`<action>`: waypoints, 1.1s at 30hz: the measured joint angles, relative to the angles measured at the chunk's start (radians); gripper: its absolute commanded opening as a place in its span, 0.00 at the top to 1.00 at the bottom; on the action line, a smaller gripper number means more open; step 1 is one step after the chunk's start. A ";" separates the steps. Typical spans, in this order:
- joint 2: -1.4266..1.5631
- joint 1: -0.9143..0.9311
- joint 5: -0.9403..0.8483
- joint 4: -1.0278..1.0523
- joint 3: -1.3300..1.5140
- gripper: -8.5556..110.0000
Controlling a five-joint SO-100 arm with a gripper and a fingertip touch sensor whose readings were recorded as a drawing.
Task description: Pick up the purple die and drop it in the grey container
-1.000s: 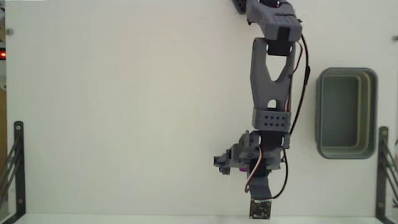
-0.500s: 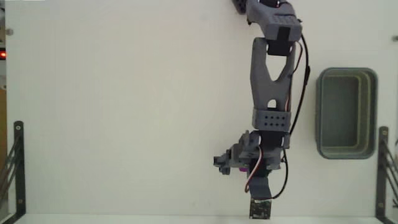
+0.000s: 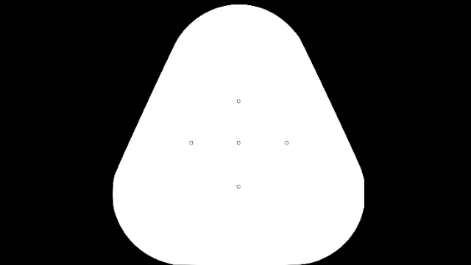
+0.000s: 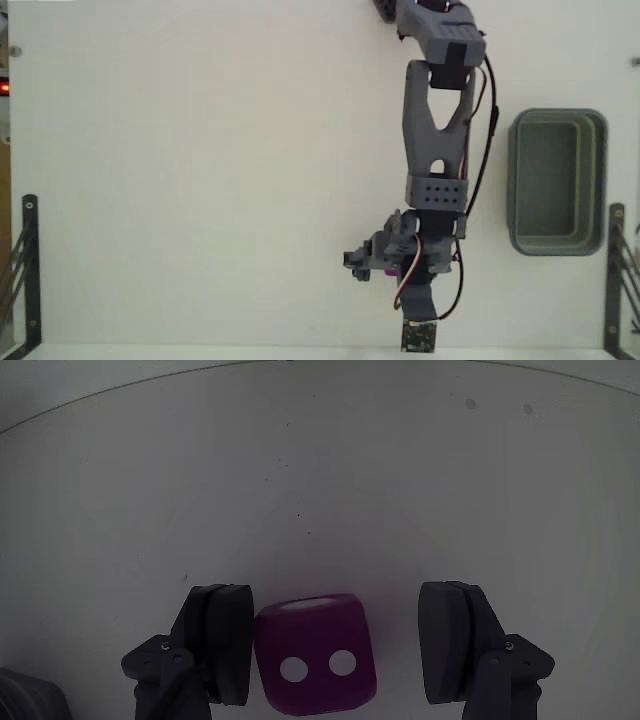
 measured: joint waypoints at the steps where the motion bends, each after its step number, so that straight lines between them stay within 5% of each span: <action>1: 0.000 0.000 0.000 0.000 0.000 0.06; 33: 0.000 0.000 0.000 0.000 0.000 0.13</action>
